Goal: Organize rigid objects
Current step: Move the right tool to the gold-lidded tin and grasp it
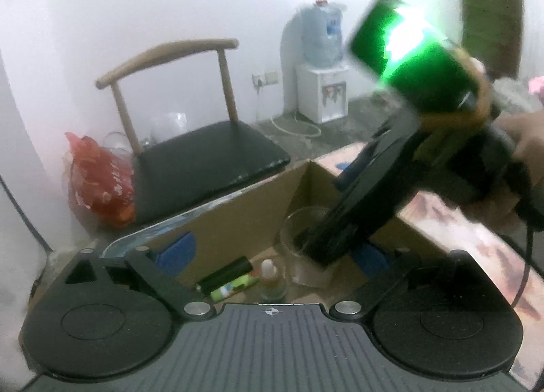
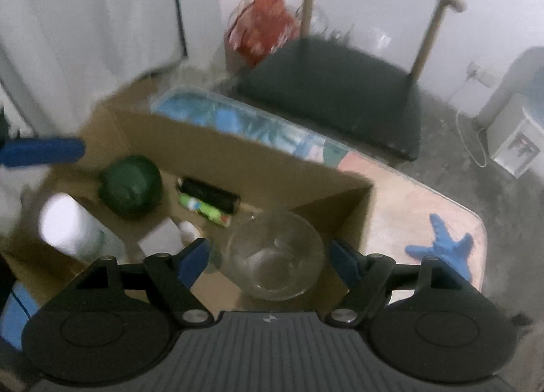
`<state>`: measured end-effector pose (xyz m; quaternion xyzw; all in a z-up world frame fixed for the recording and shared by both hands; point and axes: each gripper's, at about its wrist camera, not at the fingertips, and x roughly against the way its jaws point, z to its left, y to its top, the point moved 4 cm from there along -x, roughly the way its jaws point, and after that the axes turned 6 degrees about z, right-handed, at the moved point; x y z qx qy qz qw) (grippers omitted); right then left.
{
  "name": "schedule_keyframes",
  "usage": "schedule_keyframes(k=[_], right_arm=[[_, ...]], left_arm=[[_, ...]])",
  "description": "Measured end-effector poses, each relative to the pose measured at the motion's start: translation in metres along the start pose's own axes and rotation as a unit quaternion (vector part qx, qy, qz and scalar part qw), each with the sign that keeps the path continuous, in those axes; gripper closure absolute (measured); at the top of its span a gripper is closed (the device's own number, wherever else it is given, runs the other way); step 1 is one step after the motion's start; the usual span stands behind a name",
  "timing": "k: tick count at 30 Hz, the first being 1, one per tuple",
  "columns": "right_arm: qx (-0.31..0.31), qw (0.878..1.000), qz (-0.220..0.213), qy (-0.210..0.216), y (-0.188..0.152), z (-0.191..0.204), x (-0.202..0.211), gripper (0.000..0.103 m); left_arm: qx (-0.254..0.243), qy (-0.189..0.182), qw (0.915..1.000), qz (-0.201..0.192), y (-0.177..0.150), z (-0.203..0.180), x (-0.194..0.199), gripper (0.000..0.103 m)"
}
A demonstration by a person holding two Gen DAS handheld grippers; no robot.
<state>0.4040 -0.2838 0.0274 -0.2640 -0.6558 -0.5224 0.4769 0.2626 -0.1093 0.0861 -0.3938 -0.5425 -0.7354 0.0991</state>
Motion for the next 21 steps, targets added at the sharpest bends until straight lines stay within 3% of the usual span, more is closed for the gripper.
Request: schedule_keyframes(k=[6,11,16,21], right_arm=[[-0.067,0.992,-0.097,0.051,-0.039,0.006,0.083,0.022],[-0.093,0.979,-0.163,0.079,-0.108,0.039,0.137,0.019],[-0.112,0.972,-0.178,0.105,-0.184,0.087,0.140,0.017],[-0.145,0.968,-0.162,0.124,-0.223,0.119,0.105,0.017]], left_arm=[[0.019,0.002,0.9990,-0.041,-0.024,0.012,0.064,0.001],[0.041,-0.001,0.9974,-0.059,-0.057,0.018,0.117,0.001],[0.054,-0.015,0.9976,-0.041,-0.102,0.016,0.139,0.001],[0.058,-0.018,0.9981,0.012,-0.148,0.004,0.117,0.001]])
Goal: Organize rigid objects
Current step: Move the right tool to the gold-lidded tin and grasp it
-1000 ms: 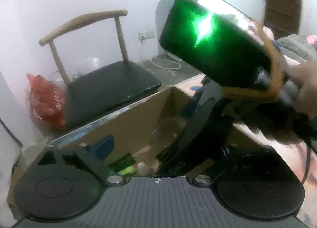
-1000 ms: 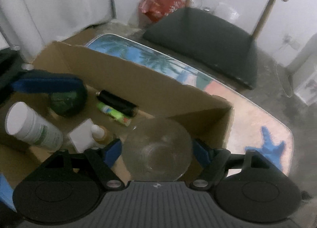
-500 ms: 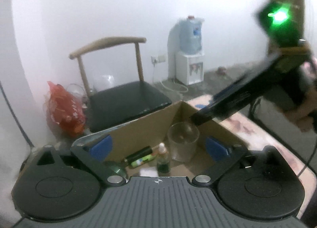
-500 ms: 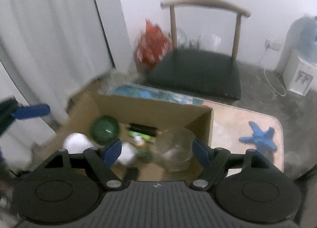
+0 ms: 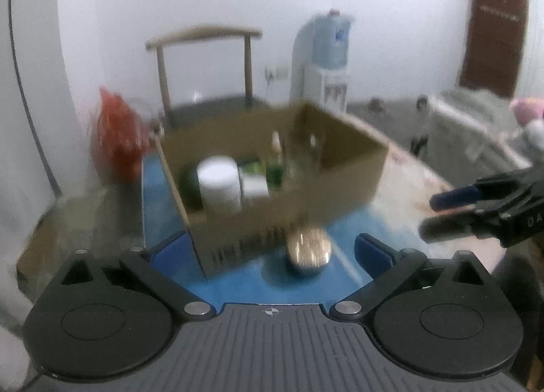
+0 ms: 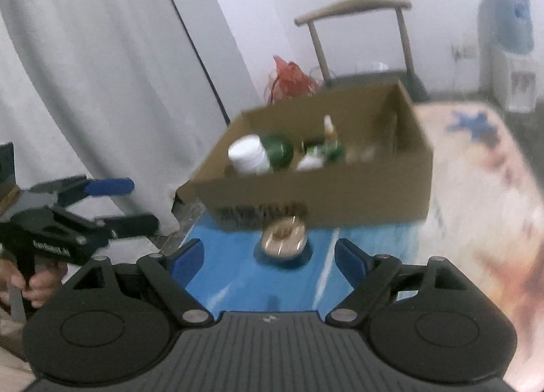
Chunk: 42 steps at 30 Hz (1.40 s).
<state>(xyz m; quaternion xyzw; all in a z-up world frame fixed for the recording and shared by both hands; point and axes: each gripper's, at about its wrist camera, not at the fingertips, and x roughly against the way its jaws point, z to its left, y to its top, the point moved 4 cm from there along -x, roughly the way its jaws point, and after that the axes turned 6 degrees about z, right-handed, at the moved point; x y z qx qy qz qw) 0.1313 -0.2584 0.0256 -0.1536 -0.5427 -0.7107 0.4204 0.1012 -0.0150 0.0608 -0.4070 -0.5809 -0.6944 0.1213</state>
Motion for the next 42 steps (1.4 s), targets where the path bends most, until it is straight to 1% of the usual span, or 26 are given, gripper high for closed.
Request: schedule_keyframes(k=[2,5,7,8,10,12,14,15,16,17,18,19,24,25,26,27,29,33,42], right_arm=[[-0.018,1.000,0.004,0.001,-0.008,-0.003,-0.014,0.017],[-0.033,0.999,0.002,-0.001,-0.005,-0.005,-0.035,0.017],[-0.031,0.999,0.005,-0.009,0.000,-0.005,-0.048,0.018],[-0.029,0.999,0.008,-0.014,0.004,-0.005,-0.056,0.018],[-0.022,0.999,0.017,-0.020,0.005,-0.002,-0.069,0.019],[-0.015,0.999,0.029,-0.025,0.007,0.000,-0.085,0.022],[-0.009,0.998,0.047,-0.031,0.009,0.000,-0.102,0.026],[-0.007,0.998,0.054,-0.034,0.008,-0.001,-0.109,0.027],[-0.004,0.997,0.064,-0.035,0.007,-0.002,-0.118,0.030],[-0.004,0.997,0.070,-0.036,0.006,-0.003,-0.123,0.032],[-0.004,0.996,0.076,-0.036,0.005,-0.004,-0.128,0.032],[-0.003,0.996,0.080,-0.036,0.005,-0.004,-0.132,0.034],[-0.012,0.996,0.084,-0.030,0.006,-0.009,-0.137,0.042],[-0.013,0.996,0.085,-0.028,0.006,-0.009,-0.137,0.045],[-0.015,0.996,0.086,-0.026,0.006,-0.009,-0.136,0.048],[-0.016,0.996,0.086,-0.024,0.007,-0.010,-0.136,0.048],[-0.016,0.996,0.085,-0.024,0.007,-0.010,-0.134,0.048],[-0.018,0.996,0.086,-0.024,0.006,-0.011,-0.130,0.048],[-0.019,0.995,0.090,-0.034,-0.007,-0.011,-0.114,0.048]], left_arm=[[-0.001,0.003,0.9998,0.018,-0.013,-0.004,-0.016,0.001],[-0.006,0.003,0.9997,0.024,-0.021,-0.011,-0.041,0.001],[-0.017,0.009,0.9997,0.016,-0.020,-0.016,-0.056,0.001],[-0.025,0.018,0.9994,0.013,-0.019,-0.018,-0.065,0.001],[-0.038,0.033,0.9986,0.017,-0.021,-0.021,-0.082,0.004],[-0.045,0.033,0.9982,0.024,-0.026,-0.023,-0.093,0.008],[-0.048,0.025,0.9981,0.029,-0.025,-0.026,-0.105,0.012],[-0.050,0.022,0.9980,0.032,-0.025,-0.028,-0.109,0.015],[-0.051,0.019,0.9980,0.034,-0.026,-0.029,-0.114,0.018],[-0.052,0.017,0.9979,0.036,-0.025,-0.030,-0.118,0.023],[-0.051,0.016,0.9978,0.040,-0.025,-0.030,-0.121,0.027],[-0.051,0.015,0.9977,0.042,-0.025,-0.031,-0.124,0.028],[-0.045,-0.002,0.9978,0.048,-0.025,-0.032,-0.134,0.039],[-0.044,-0.006,0.9978,0.048,-0.025,-0.032,-0.135,0.041],[-0.043,-0.008,0.9978,0.049,-0.025,-0.033,-0.136,0.045],[-0.043,-0.011,0.9978,0.049,-0.025,-0.035,-0.136,0.047],[-0.044,-0.006,0.9978,0.050,-0.025,-0.039,-0.137,0.048],[-0.041,-0.009,0.9977,0.053,-0.026,-0.044,-0.136,0.048],[-0.045,-0.025,0.9969,0.059,-0.031,-0.060,-0.125,0.049]])
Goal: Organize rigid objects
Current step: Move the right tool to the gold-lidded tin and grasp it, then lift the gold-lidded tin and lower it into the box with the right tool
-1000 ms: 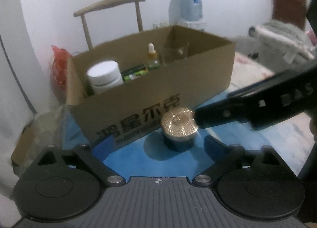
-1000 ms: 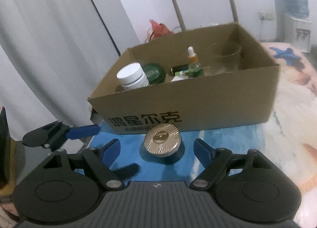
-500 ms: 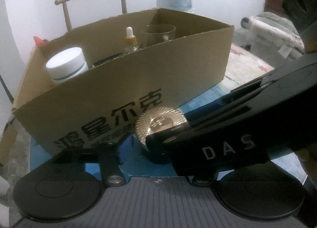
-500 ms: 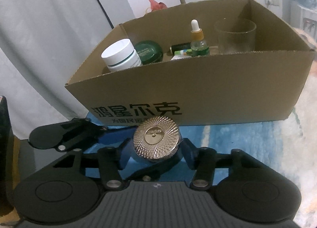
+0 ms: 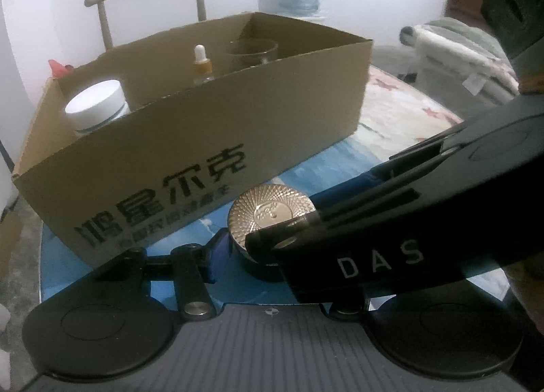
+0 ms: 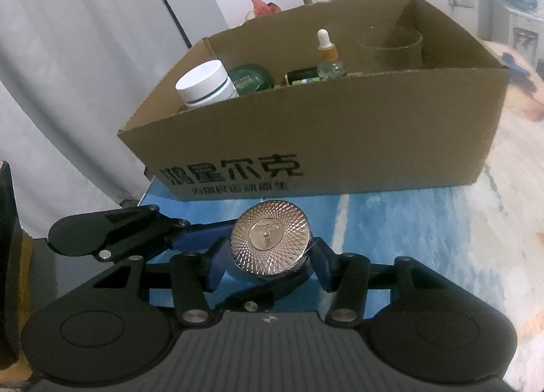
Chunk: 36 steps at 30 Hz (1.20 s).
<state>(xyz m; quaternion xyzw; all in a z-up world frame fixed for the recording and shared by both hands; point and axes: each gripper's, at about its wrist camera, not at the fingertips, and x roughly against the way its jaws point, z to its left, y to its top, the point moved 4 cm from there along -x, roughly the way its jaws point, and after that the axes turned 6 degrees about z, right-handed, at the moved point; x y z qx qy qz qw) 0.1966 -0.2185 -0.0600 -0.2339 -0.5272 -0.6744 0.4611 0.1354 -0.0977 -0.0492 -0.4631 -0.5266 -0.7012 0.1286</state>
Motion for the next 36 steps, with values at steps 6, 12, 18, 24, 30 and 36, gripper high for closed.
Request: schedule_keyframes(k=[6,12,18,24,30,36], right_arm=[[-0.001,1.000,0.004,-0.004,-0.014,0.000,0.009,0.048],[0.000,1.000,0.005,-0.013,-0.024,0.002,0.014,0.048],[0.021,0.999,0.002,-0.038,-0.023,0.009,0.013,0.048],[0.022,0.999,0.011,-0.030,-0.016,0.007,0.008,0.046],[0.018,0.999,0.030,-0.010,-0.015,0.002,0.000,0.040],[0.028,0.999,0.032,0.000,-0.015,0.000,0.000,0.040]], left_arm=[[-0.007,-0.010,0.9999,0.002,-0.007,-0.011,0.006,0.049],[-0.016,-0.021,0.9997,-0.001,-0.013,-0.018,0.011,0.049],[-0.036,-0.001,0.9993,-0.008,-0.012,-0.020,0.005,0.038],[-0.059,0.006,0.9980,-0.019,-0.014,-0.026,-0.002,0.040],[-0.078,0.012,0.9967,-0.020,-0.017,-0.031,-0.008,0.044],[-0.068,0.009,0.9974,-0.022,-0.016,-0.032,-0.006,0.047]])
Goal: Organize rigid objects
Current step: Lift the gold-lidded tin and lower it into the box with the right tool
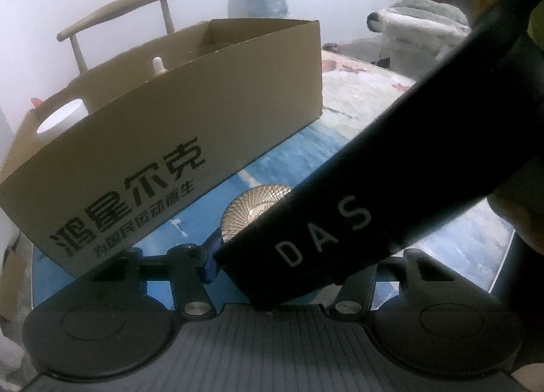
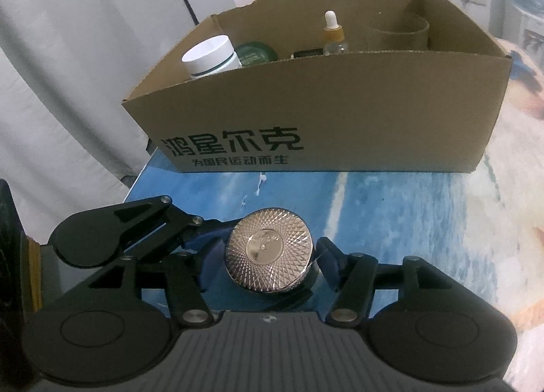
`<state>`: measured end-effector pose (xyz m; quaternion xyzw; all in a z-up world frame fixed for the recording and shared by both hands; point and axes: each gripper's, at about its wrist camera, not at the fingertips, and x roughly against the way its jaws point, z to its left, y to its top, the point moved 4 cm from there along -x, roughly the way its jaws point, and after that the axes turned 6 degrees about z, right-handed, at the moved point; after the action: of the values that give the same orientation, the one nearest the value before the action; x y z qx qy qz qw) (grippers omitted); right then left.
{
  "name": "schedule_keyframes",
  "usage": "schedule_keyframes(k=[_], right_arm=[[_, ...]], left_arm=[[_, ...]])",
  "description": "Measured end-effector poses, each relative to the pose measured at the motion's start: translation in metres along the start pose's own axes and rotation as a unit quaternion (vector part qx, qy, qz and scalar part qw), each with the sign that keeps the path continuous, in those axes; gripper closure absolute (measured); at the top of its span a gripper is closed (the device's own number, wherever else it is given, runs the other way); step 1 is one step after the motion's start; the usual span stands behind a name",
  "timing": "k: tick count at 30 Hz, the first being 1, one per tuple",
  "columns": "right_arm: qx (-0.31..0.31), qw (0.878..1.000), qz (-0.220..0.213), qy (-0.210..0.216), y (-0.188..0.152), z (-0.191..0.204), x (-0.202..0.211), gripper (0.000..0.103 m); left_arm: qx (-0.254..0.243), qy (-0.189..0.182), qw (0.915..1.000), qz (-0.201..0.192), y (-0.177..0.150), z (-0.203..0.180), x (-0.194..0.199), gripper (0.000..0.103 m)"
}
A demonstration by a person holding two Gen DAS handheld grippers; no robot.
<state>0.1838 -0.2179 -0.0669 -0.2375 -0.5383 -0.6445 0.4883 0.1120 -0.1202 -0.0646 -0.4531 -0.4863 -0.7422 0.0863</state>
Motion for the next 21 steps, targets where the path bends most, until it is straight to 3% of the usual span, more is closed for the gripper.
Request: schedule_keyframes(k=[6,10,17,21], right_arm=[[0.002,1.000,-0.013,0.003,-0.002,0.001,0.014,0.040],[0.018,0.999,-0.044,0.000,0.002,0.011,0.044,0.040],[0.071,0.990,-0.122,-0.010,0.039,0.025,0.112,0.040],[0.089,0.985,-0.143,-0.020,0.073,0.019,0.130,0.040]], left_arm=[[-0.005,0.005,0.9999,-0.011,0.004,-0.007,0.014,0.048],[-0.013,0.022,0.9987,-0.044,0.017,-0.012,0.041,0.048],[-0.023,0.064,0.9906,-0.119,0.067,-0.010,0.092,0.048],[-0.025,0.068,0.9874,-0.141,0.104,-0.008,0.089,0.048]])
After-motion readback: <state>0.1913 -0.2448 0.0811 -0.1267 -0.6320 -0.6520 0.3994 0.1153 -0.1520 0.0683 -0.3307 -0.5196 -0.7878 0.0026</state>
